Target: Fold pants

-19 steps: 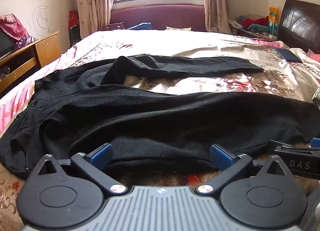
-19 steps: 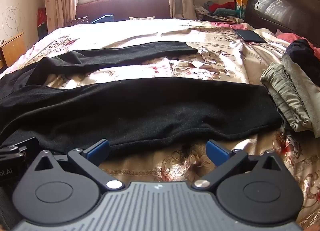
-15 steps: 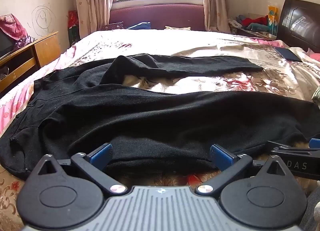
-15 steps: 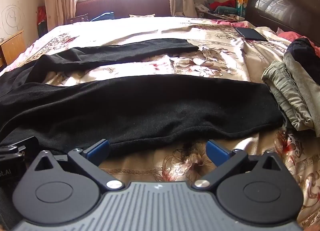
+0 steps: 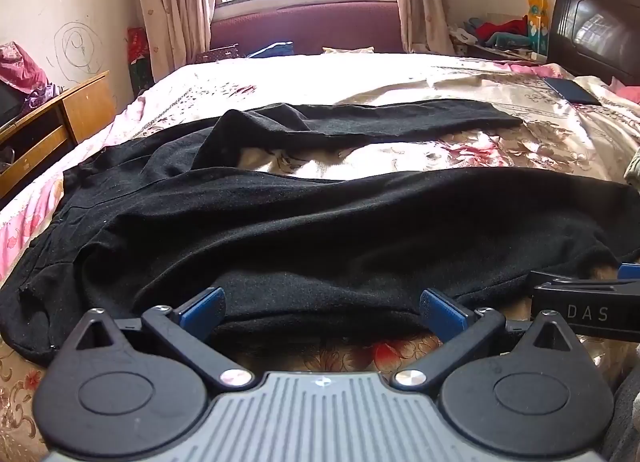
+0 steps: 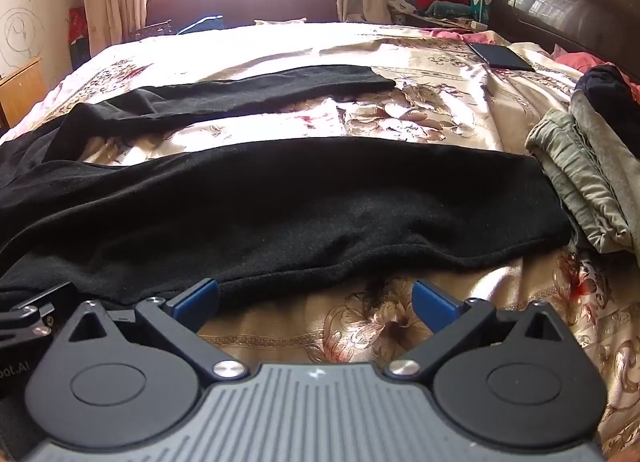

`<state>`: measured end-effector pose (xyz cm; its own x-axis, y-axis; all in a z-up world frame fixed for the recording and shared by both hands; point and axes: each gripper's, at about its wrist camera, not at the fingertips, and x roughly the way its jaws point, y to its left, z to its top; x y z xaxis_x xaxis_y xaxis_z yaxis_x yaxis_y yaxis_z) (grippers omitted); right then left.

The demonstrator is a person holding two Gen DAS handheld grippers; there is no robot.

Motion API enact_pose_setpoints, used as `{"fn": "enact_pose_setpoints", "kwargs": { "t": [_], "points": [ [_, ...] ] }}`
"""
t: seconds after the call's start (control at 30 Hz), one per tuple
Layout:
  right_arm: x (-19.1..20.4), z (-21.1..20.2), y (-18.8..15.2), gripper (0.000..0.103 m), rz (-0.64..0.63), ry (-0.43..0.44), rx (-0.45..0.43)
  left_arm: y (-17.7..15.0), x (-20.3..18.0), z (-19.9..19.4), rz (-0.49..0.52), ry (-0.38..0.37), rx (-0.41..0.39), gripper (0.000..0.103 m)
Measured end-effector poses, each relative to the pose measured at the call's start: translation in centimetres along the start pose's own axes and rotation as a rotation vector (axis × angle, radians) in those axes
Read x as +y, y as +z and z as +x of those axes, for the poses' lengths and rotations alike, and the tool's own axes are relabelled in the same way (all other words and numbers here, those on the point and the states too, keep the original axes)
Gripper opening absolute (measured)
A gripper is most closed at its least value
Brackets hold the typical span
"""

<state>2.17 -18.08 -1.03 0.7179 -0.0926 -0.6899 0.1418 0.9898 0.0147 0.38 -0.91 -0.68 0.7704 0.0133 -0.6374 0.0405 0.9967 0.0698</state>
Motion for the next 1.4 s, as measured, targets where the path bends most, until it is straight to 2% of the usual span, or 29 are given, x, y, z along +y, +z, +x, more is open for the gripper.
{"fn": "enact_pose_setpoints", "kwargs": {
  "t": [1.4],
  "points": [
    [0.29,0.12,0.18,0.102,-0.009,-0.013,0.012,-0.04,-0.38,0.24,0.017,-0.012,0.016,0.103]
  ]
}}
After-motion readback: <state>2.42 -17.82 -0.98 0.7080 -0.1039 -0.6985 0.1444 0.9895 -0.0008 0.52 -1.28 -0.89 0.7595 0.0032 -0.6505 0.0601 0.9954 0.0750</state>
